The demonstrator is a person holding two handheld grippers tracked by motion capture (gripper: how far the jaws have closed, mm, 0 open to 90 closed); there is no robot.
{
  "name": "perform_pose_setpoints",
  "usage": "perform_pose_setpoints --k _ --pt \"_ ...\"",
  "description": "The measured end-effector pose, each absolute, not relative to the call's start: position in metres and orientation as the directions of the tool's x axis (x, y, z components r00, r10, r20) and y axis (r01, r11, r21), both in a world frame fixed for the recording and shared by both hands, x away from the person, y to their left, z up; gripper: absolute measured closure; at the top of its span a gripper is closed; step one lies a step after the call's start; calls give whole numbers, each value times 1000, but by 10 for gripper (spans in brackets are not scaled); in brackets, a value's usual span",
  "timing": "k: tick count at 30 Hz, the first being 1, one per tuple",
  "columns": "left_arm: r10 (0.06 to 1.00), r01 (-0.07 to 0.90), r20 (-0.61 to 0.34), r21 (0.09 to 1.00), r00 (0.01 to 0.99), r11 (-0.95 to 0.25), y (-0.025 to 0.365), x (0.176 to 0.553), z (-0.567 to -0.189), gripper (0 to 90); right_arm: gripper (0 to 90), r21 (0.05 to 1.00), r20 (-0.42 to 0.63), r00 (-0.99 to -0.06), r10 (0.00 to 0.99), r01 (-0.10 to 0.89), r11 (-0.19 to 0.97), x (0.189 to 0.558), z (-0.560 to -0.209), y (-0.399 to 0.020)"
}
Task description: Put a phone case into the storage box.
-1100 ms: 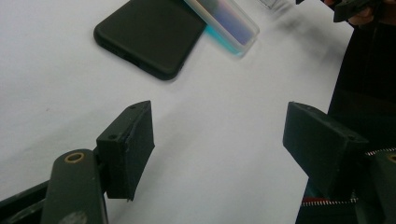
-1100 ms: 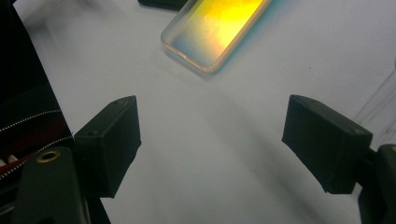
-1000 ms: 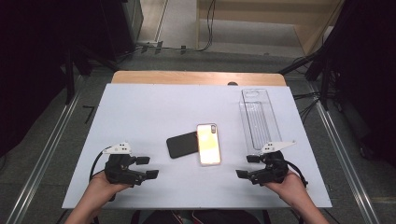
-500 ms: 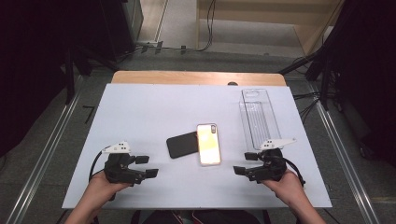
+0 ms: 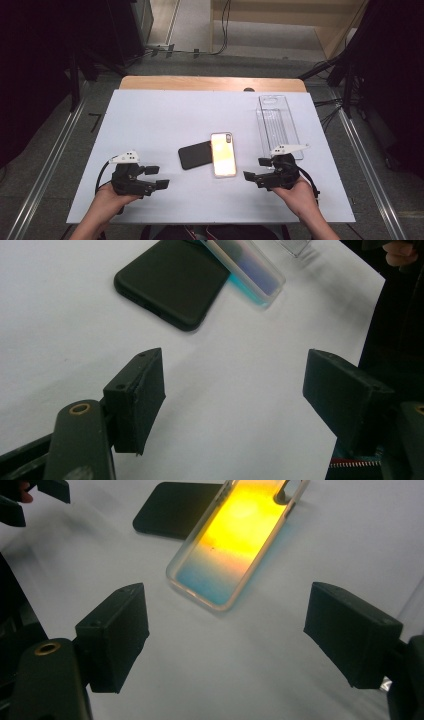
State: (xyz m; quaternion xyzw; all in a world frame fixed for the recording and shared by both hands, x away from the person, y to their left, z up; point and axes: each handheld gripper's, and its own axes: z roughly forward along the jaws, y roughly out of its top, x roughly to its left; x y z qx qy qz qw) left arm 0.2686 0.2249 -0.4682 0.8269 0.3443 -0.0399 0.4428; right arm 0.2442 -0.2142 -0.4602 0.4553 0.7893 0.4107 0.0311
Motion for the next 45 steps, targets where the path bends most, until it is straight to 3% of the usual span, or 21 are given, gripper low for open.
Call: perform_pose_setpoints --k 13,15,17,19,24,33,45 --pt "534 606 -373 704 759 -370 225 269 -468 248 160 664 317 -545 776 712 229 254 -457 -198" --pt "534 607 -375 704 758 -368 225 269 -468 248 135 669 308 -538 785 709 223 256 -456 -196" --pt "535 608 -375 706 757 -364 226 269 -468 248 21 690 302 -542 784 692 212 257 -456 -194" --pt "536 608 -375 706 756 -364 226 269 -468 248 0 697 317 -538 781 691 193 258 -456 -190" --pt "535 608 -377 706 756 -363 225 269 -468 248 0 695 290 -542 789 686 215 260 -456 -178" --pt "539 613 -381 704 752 -358 227 269 -468 248 0 681 302 -448 842 719 138 274 -454 -162" --pt "541 614 -380 704 750 -357 227 269 -468 248 0 670 283 -393 875 734 113 287 -458 -145"
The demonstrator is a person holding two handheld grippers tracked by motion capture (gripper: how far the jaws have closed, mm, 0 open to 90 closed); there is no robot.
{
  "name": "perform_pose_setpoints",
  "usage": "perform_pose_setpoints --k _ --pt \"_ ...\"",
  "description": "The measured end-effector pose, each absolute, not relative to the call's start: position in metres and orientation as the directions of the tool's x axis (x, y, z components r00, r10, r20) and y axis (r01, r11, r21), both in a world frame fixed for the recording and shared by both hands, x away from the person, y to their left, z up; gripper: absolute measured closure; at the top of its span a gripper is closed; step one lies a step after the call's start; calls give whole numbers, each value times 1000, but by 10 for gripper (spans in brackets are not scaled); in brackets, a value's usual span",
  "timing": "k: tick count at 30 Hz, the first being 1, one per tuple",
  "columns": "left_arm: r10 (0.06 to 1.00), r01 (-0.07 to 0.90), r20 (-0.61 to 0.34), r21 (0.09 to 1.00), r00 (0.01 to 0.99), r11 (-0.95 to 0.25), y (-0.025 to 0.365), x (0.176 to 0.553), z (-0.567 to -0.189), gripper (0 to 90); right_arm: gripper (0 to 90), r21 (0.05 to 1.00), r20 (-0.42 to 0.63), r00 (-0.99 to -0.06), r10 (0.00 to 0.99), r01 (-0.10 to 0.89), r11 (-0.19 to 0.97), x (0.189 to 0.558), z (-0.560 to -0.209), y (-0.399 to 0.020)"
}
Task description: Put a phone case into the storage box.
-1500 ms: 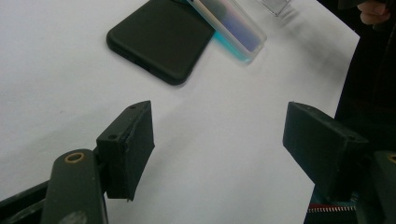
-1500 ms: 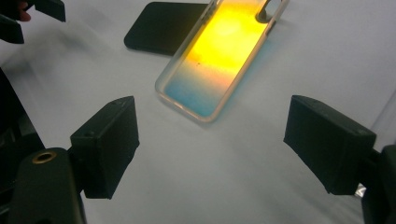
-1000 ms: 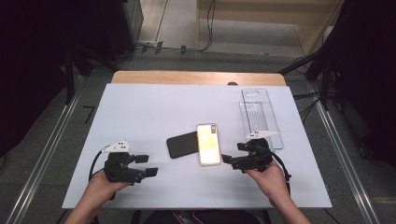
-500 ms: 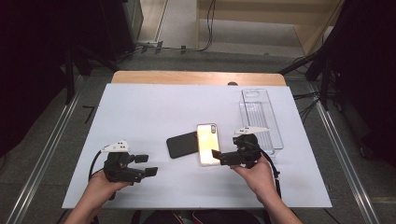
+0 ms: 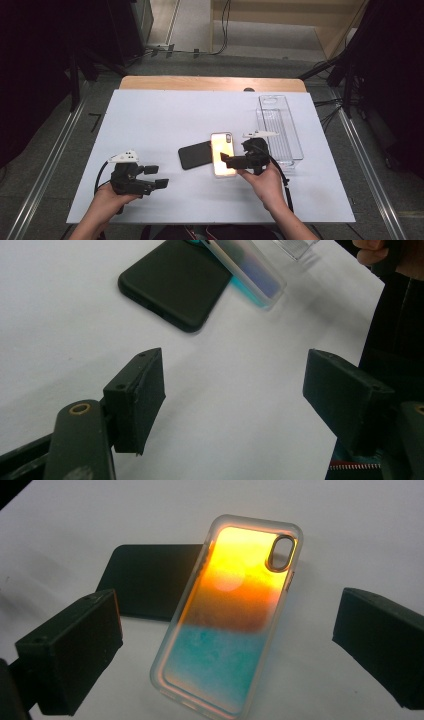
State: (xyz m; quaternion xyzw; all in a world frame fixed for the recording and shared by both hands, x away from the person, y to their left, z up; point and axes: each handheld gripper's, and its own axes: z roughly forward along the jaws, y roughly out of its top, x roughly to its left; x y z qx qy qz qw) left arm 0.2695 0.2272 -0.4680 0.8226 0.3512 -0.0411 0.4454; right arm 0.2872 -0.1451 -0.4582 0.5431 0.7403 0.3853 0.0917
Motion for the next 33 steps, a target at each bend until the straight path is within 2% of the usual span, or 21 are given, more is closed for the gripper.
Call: perform_pose_setpoints --k 15,33 --pt "543 616 -381 704 748 -354 227 270 -468 248 0 656 256 -353 900 747 106 306 -472 -121" --pt "543 616 -383 705 747 -351 228 270 -468 248 0 673 236 -304 923 736 70 307 -490 -109"
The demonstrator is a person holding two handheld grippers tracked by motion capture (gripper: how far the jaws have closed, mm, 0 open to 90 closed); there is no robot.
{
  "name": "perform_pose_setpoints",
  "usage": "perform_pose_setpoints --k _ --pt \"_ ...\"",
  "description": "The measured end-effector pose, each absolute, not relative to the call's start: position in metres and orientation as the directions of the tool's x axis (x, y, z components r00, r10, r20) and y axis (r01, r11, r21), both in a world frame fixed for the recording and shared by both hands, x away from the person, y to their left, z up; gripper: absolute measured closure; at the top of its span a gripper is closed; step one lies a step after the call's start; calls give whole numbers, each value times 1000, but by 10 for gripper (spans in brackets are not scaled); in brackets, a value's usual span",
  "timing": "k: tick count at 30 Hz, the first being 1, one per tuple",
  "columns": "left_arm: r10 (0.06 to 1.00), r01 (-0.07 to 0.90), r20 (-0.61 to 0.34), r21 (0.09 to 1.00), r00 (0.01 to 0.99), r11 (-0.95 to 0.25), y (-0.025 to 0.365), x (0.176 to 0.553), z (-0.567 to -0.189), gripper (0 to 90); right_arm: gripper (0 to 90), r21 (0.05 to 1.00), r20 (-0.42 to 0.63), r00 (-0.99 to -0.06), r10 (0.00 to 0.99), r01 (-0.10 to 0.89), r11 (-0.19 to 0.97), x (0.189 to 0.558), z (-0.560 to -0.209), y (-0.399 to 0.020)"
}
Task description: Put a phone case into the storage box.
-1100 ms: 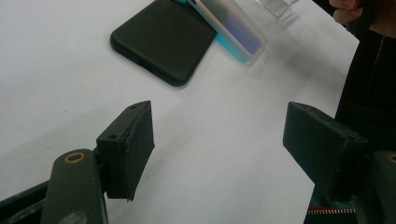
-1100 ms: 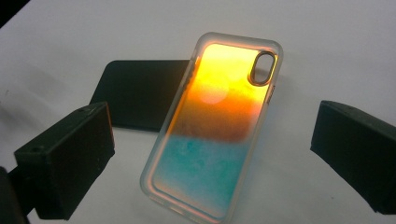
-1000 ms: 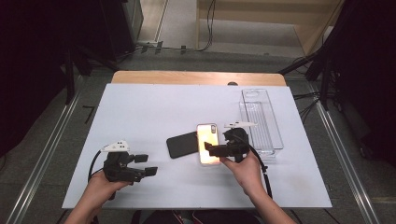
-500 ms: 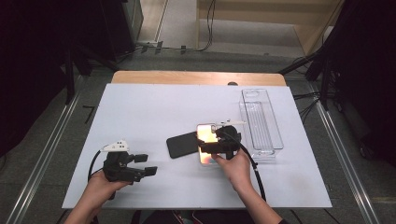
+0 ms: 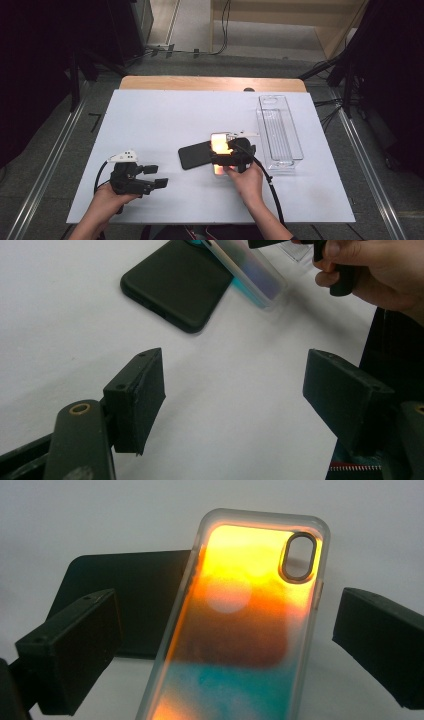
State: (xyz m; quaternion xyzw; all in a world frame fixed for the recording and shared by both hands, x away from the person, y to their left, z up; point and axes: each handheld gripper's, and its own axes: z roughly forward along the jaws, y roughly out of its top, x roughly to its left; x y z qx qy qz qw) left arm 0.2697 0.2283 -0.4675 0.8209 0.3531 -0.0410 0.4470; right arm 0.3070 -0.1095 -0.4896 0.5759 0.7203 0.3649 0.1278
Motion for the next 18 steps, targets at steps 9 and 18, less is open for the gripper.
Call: perform_pose_setpoints --k 9,18 --pt "544 617 -383 705 747 -350 228 270 -467 248 0 658 236 -282 930 750 61 306 -501 -108" --pt "543 617 -384 706 747 -349 229 270 -467 248 0 647 215 -275 937 759 75 307 -508 -102"
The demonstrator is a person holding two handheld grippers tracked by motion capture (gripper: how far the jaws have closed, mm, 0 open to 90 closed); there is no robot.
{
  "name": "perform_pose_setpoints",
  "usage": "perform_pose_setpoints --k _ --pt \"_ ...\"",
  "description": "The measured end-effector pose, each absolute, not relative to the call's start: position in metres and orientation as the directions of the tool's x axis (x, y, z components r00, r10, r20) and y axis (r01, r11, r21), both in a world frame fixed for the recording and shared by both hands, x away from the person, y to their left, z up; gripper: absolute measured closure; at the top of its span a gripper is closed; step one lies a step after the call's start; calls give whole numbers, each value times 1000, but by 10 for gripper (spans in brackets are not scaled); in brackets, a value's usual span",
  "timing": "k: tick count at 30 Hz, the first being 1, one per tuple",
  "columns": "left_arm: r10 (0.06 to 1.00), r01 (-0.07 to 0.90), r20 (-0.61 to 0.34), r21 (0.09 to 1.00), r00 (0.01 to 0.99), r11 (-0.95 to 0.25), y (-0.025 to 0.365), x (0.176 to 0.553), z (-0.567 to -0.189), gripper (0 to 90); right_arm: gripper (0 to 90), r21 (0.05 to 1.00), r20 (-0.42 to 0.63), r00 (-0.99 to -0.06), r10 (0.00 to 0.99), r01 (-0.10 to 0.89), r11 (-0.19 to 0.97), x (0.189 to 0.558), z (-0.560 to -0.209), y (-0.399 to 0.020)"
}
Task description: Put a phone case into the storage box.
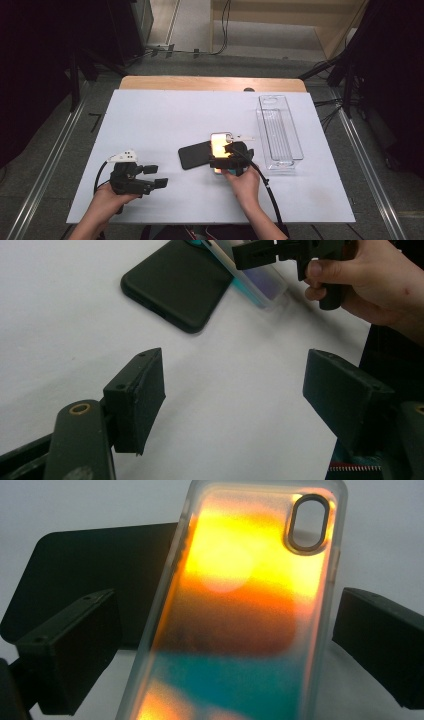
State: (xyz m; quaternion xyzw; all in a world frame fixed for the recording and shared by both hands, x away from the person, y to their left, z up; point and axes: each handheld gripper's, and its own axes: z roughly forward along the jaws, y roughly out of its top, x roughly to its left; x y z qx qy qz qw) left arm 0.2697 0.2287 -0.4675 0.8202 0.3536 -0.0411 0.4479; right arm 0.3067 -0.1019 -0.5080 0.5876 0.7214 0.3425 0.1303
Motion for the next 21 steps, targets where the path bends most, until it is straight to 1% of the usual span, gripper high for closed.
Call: perform_pose_setpoints --k 7,8,9,17,19,21 --pt "543 617 -385 705 746 -349 229 270 -467 248 0 637 208 -278 938 766 86 307 -511 -98" --pt "544 618 -385 705 746 -348 229 270 -467 248 37 638 202 -278 939 765 89 307 -512 -97" --pt "544 618 -385 705 745 -348 229 270 -467 248 47 643 192 -274 942 761 90 307 -512 -97" --pt "543 618 -386 704 746 -349 229 270 -467 248 68 644 167 -282 945 757 112 307 -512 -96" --pt "543 617 -385 705 747 -350 229 270 -467 248 123 650 174 -284 943 753 107 306 -512 -98" --pt "543 618 -385 705 746 -349 229 270 -467 248 125 648 176 -286 942 754 108 307 -512 -99"
